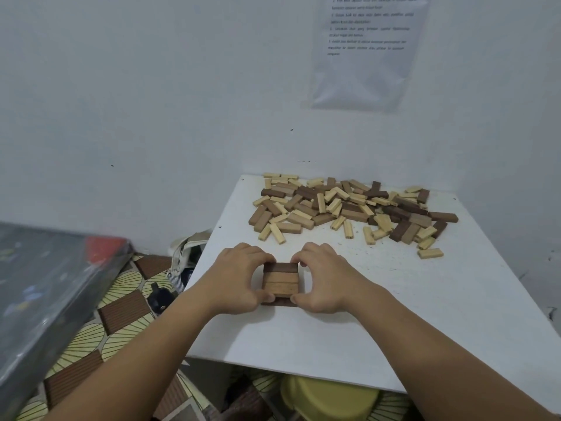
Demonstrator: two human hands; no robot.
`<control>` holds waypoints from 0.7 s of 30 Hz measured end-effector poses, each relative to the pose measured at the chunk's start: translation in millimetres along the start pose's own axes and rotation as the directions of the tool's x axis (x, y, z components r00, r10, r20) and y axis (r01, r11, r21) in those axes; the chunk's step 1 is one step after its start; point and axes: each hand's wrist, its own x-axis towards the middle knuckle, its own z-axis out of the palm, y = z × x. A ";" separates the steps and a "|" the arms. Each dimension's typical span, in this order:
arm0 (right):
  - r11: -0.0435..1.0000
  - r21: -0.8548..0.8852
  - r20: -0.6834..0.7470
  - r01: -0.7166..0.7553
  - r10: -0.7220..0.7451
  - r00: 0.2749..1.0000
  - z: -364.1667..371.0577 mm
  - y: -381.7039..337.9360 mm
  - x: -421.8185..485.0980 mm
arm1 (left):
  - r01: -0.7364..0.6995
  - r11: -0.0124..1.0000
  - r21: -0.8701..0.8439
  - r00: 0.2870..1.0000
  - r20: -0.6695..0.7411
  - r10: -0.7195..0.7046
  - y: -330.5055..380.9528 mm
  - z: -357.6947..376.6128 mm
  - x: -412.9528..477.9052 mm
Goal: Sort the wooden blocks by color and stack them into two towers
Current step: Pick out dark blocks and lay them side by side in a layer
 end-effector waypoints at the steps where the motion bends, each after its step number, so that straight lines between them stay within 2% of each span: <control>1: 1.000 -0.002 0.003 -0.003 0.003 1.000 0.8 0.0 0.1 | -0.001 1.000 0.004 1.000 0.007 0.001 -1.3 1.4 0.5; 21: 1.000 -0.019 0.018 -0.021 0.021 1.000 7.6 -1.1 -1.6 | -0.006 1.000 0.027 0.997 0.075 0.004 -6.4 5.5 1.9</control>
